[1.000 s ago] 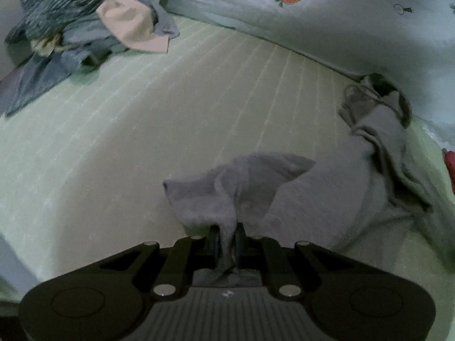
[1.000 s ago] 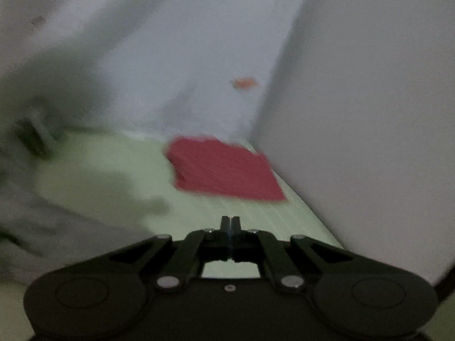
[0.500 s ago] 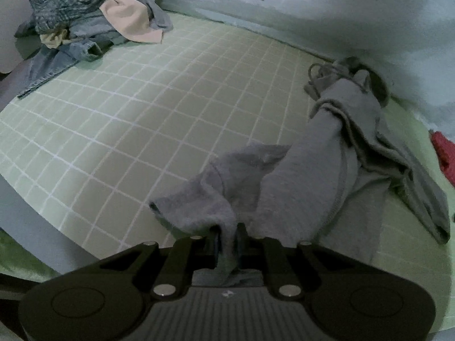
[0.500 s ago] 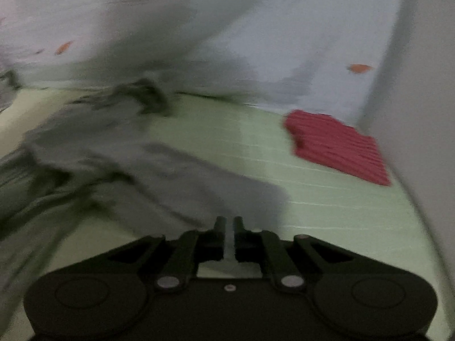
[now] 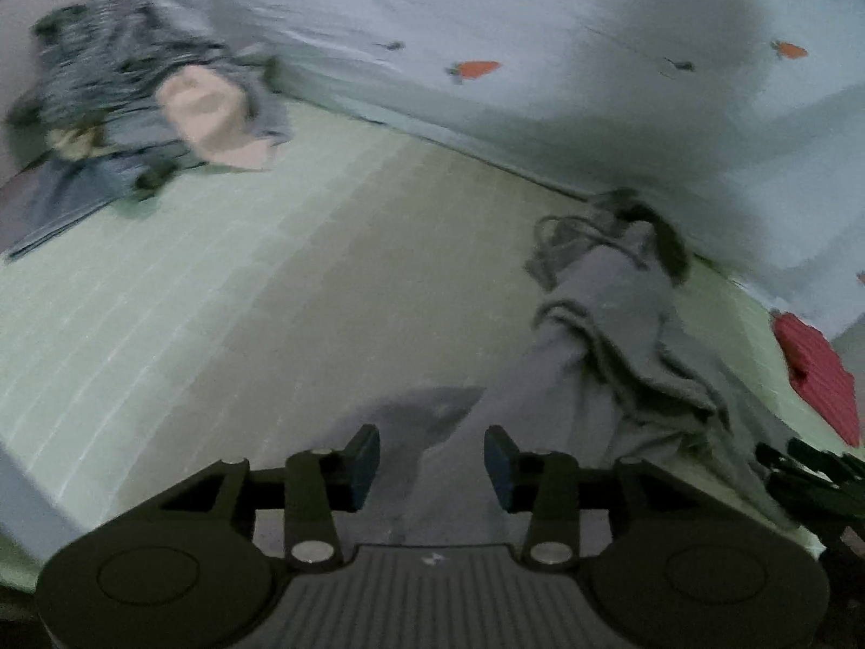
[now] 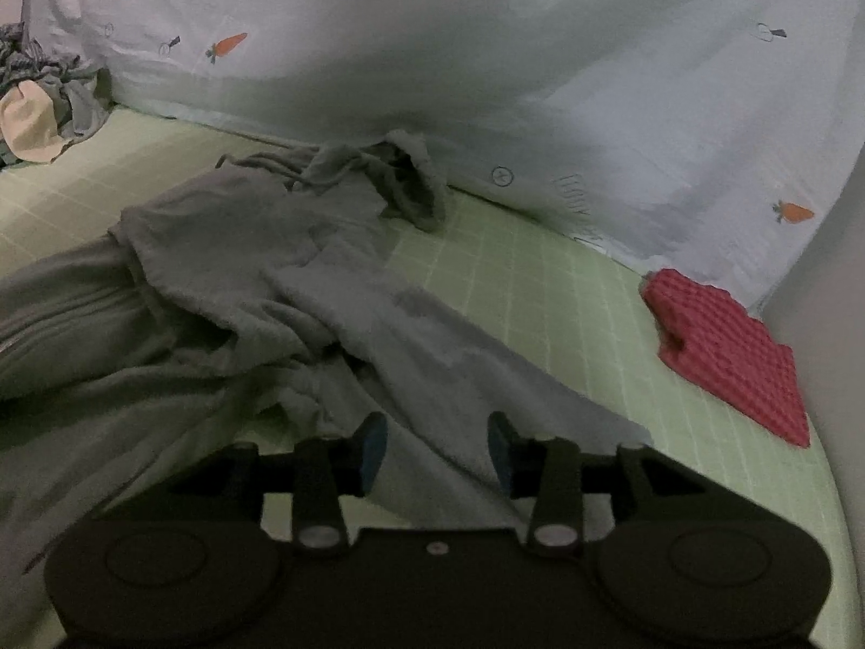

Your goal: Fold clothes

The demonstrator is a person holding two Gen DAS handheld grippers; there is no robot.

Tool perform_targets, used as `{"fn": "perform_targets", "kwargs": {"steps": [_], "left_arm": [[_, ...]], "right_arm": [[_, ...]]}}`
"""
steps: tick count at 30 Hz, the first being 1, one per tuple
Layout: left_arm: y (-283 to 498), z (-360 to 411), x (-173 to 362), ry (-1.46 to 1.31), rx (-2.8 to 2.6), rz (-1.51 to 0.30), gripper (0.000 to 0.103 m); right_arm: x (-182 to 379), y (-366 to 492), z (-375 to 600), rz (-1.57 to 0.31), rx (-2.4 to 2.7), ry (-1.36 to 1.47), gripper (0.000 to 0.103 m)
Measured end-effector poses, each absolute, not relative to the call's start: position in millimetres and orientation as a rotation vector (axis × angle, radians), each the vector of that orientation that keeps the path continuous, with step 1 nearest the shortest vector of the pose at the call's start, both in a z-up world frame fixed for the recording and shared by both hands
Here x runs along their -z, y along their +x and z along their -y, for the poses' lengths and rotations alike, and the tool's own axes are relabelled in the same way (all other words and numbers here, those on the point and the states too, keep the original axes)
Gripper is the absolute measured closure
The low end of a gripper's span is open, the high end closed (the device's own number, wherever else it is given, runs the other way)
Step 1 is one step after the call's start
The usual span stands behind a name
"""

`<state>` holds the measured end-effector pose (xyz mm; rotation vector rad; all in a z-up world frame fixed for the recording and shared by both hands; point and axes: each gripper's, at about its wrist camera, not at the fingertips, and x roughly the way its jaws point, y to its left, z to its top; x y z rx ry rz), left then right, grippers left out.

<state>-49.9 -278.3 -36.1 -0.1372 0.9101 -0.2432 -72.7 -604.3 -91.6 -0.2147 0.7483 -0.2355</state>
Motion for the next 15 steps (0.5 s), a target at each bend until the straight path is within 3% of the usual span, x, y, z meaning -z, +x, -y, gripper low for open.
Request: {"fn": "perform_targets", "kwargs": {"steps": [7, 15], "left_arm": [[22.4, 341.5, 44.9, -0.072, 0.438, -0.91, 0.044], [101.6, 405.2, 74.4, -0.03, 0.544, -0.951, 0.043]], "right_arm": [[104.9, -43.5, 606.0, -0.771, 0.21, -0.242, 0.059], [123.9, -9.6, 620.4, -0.833, 0.205, -0.218, 0.056]]}}
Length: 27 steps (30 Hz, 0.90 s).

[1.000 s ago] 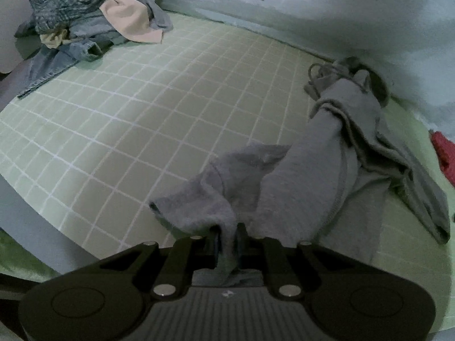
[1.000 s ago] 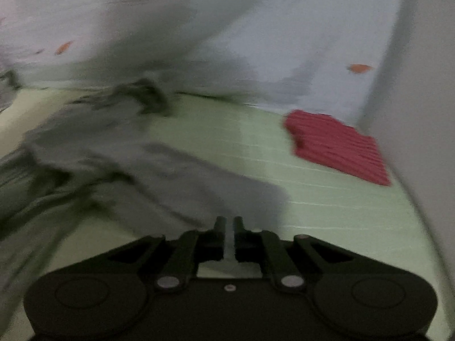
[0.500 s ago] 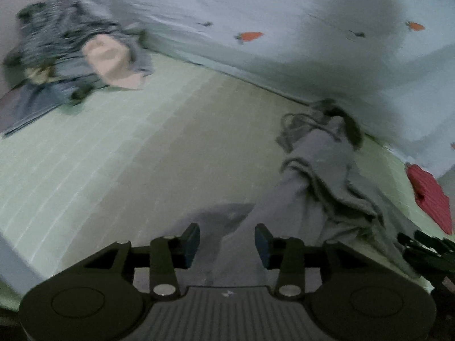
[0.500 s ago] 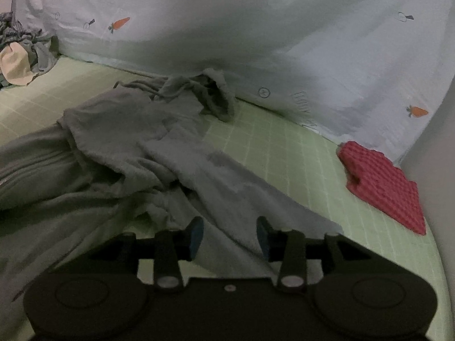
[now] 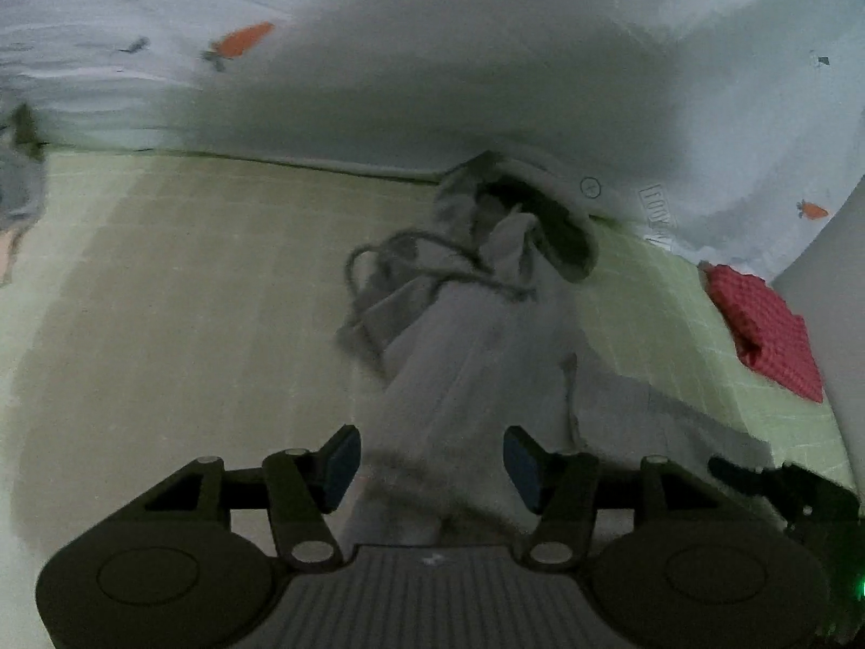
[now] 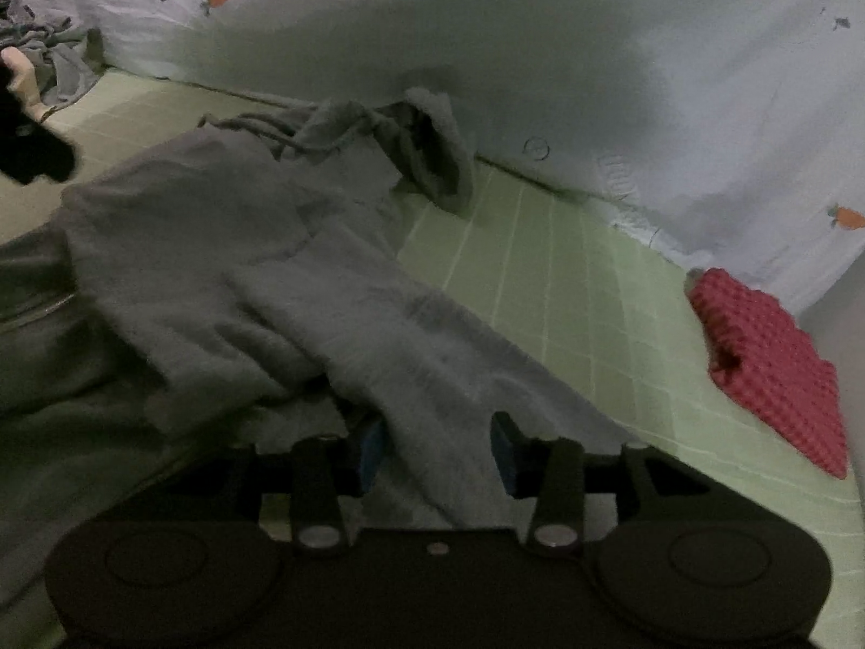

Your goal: Fold clothes

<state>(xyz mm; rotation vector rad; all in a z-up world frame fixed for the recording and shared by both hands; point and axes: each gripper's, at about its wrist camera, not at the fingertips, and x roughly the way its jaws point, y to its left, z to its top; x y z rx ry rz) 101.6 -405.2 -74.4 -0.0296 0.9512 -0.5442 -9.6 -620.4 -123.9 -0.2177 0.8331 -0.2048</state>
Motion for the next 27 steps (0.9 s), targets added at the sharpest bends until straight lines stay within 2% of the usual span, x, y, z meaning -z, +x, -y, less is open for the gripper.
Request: {"fn": "perform_targets", "kwargs": {"steps": [2, 3, 4, 5, 6, 7, 12, 16, 25, 27], "left_arm": [[109.8, 412.0, 81.8, -0.03, 0.541, -0.955, 0.047], [111.6, 413.7, 83.5, -0.033, 0.536, -0.951, 0.07], [113.5, 415.5, 85.3, -0.035, 0.531, -0.948, 0.086], [114.4, 416.1, 85.7, -0.037, 0.528, -0.945, 0.088], [114.4, 415.6, 85.0, -0.035, 0.529, -0.941, 0.089], [114.4, 414.7, 84.0, -0.031, 0.534, -0.936, 0.091], [114.0, 400.5, 72.8, -0.014, 0.495, -0.893, 0.094], [118.3, 367.5, 42.7, -0.027, 0.369, -0.787, 0.094], [178.7, 216.9, -21.4, -0.04, -0.303, -0.512, 0.093], [186.2, 183.4, -27.2, -0.096, -0.454, -0.518, 0.092]], "right_arm": [[130.8, -5.7, 625.3, -0.846, 0.195, -0.205, 0.056], [131.8, -5.9, 627.7, -0.837, 0.188, -0.195, 0.056], [132.7, -6.0, 630.0, -0.829, 0.18, -0.184, 0.057], [132.4, -6.5, 631.5, -0.831, 0.165, -0.174, 0.06], [131.3, -8.2, 633.3, -0.826, 0.144, -0.162, 0.08], [130.0, -9.9, 634.5, -0.824, 0.133, -0.152, 0.095], [123.3, -17.4, 636.3, -0.785, 0.185, -0.138, 0.097], [117.3, -16.7, 647.0, -0.764, 0.249, -0.137, 0.098], [102.6, -35.2, 704.5, -0.722, 0.501, -0.121, 0.098], [97.5, -44.1, 720.5, -0.705, 0.583, -0.124, 0.098]]}}
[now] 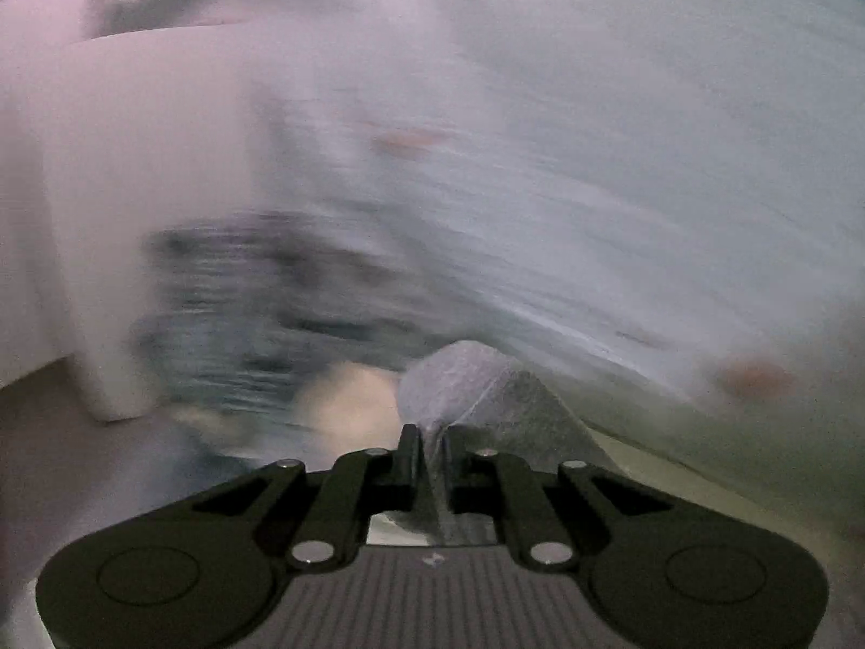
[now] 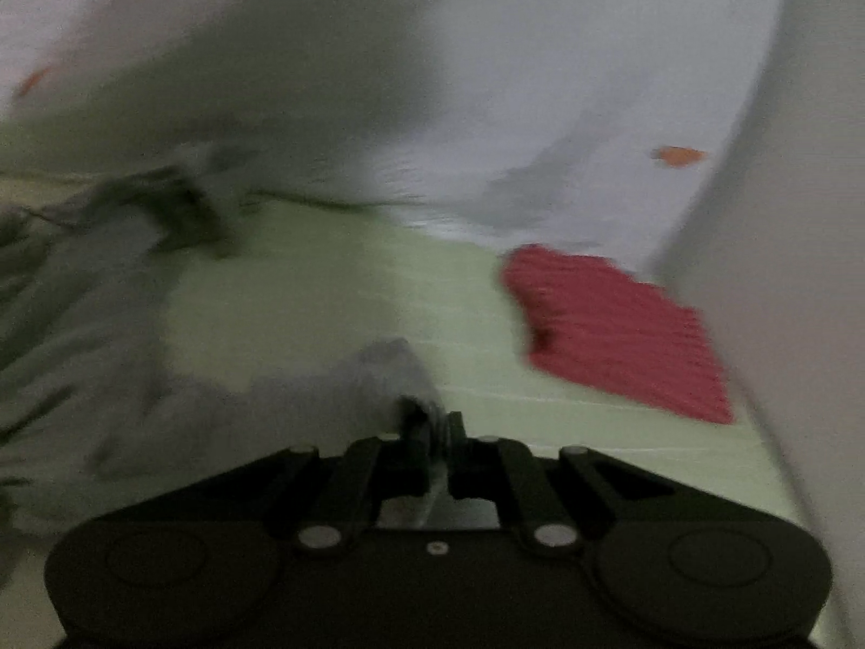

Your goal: Fold clothes

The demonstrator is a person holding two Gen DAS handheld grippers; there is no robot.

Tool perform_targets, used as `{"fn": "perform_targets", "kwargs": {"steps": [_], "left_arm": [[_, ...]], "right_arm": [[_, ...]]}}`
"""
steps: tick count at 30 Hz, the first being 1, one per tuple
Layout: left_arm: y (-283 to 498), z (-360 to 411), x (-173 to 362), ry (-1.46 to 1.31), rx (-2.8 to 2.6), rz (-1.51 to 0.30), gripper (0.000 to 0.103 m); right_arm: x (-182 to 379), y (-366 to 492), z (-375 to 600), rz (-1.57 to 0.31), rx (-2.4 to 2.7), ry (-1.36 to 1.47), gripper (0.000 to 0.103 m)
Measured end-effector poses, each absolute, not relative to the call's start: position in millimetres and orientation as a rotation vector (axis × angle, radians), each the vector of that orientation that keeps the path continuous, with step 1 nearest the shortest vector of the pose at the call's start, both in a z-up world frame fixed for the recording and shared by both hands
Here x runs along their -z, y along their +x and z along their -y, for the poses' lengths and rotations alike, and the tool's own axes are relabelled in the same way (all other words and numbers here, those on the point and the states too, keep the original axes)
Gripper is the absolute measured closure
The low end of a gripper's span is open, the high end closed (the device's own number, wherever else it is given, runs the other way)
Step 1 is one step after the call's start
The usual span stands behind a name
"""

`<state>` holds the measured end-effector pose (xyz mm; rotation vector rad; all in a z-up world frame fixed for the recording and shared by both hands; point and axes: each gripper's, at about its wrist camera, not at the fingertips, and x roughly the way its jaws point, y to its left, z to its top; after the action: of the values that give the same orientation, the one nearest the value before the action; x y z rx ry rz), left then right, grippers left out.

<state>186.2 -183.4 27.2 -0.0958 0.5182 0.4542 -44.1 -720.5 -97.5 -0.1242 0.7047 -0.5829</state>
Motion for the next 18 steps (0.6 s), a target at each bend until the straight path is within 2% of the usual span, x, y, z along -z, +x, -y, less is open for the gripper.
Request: {"fn": "perform_targets", "kwargs": {"steps": [3, 5, 6, 11, 18], "left_arm": [[173.6, 157.5, -25.4, -0.197, -0.495, -0.518, 0.088], [162.9, 160.8, -15.5, -0.198, -0.455, -0.553, 0.075], [156.3, 167.6, -7.3, -0.18, -0.427, -0.585, 0.073], [114.5, 224.8, 51.3, -0.109, -0.212, -0.802, 0.07], [53.6, 286.9, 98.5, 0.038, 0.036, -0.977, 0.068]], "right_arm": [[91.9, -58.8, 746.0, -0.674, 0.695, -0.094, 0.098], [87.8, -67.3, 760.7, -0.658, 0.747, -0.071, 0.098], [86.0, -70.2, 764.8, -0.651, 0.762, -0.07, 0.098], [79.3, -78.2, 773.9, -0.626, 0.769, -0.075, 0.098], [48.3, -82.7, 806.3, -0.584, 0.884, -0.433, 0.098]]}}
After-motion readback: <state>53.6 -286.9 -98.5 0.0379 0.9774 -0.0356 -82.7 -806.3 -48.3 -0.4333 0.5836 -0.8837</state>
